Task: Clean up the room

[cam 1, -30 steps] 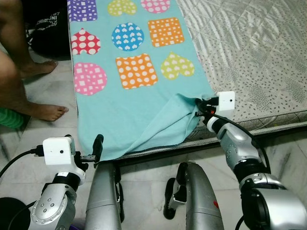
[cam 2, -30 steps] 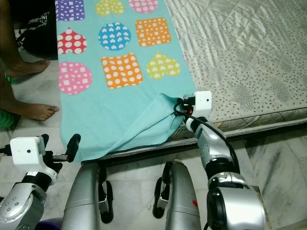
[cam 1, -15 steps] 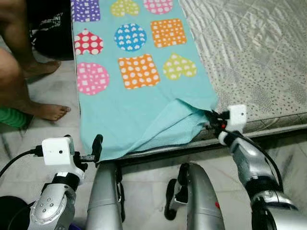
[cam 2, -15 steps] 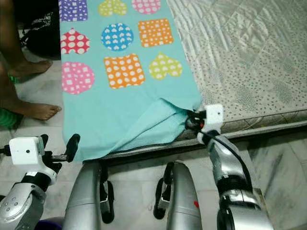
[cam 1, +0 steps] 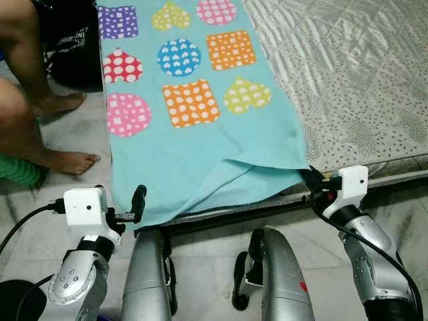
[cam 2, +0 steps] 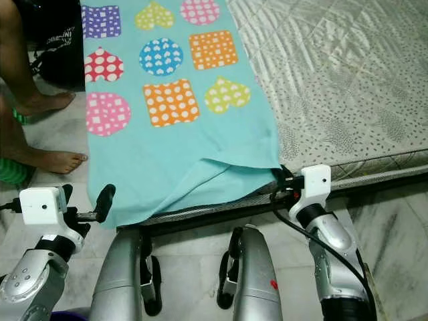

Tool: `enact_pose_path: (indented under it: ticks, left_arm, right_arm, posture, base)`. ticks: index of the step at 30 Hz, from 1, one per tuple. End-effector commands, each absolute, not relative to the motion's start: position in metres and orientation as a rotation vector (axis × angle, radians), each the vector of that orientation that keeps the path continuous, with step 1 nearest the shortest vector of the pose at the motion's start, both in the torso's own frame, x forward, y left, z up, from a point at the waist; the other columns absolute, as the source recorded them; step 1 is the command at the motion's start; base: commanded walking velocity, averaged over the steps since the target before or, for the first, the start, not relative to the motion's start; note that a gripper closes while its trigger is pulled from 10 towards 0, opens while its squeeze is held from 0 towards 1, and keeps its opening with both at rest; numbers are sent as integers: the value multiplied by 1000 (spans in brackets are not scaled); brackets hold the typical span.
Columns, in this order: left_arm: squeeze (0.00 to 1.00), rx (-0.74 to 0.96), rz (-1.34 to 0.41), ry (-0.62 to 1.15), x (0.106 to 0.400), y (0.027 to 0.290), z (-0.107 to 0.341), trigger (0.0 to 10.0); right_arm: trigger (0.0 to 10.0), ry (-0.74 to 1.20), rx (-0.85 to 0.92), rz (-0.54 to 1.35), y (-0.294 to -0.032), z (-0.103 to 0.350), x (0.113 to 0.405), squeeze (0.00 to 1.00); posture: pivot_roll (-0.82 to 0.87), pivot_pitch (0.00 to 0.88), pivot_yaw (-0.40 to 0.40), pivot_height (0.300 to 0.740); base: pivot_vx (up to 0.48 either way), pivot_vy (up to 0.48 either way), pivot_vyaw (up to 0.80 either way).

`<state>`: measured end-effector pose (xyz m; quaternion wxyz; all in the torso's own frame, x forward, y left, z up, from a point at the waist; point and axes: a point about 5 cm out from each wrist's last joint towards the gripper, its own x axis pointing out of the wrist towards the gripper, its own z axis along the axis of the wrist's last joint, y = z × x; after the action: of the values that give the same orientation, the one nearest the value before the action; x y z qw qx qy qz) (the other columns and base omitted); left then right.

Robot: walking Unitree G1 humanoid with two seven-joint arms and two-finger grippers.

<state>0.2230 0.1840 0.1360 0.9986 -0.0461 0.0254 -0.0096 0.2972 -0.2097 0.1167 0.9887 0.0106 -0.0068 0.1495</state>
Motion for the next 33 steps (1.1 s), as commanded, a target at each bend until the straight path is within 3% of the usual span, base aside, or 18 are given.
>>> enact_pose_path:
  ticks: [1,2,3,4,17,23,33]
  left_arm:
    - [0,-86,-16,83,219,186,129,10000]
    - [0,-86,-17,83,219,186,129,10000]
    - [0,-86,-18,83,220,186,128,10000]
    - [0,-85,-18,82,220,186,128,10000]
    - [0,-89,3,95,217,189,125,10000]
    - [0,-92,12,88,217,189,126,10000]
    - [0,-93,20,83,220,189,123,10000]
  right_arm:
    - [10000,28,21,309,-206,109,291,0]
    - [10000,31,22,314,-204,109,291,0]
    - [10000,36,29,334,-198,109,291,165]
    - [10000,40,28,338,-196,109,290,1000]
    - [10000,115,-165,279,-186,111,304,1000]
    - [10000,34,-83,305,-173,132,307,1000]
    - [10000,142,-54,383,-158,114,290,1000]
  posture:
    - [82,319,-2,603]
    - [82,319,-2,603]
    - [83,317,-4,603]
    - [83,317,-4,603]
    - [84,325,-16,603]
    - [81,323,-21,603]
    - [60,319,-19,603]
  base:
    - [0,0,0]
    - [0,0,0]
    - [0,0,0]
    - [0,0,0]
    - [0,0,0]
    - [0,0,0]
    - [0,0,0]
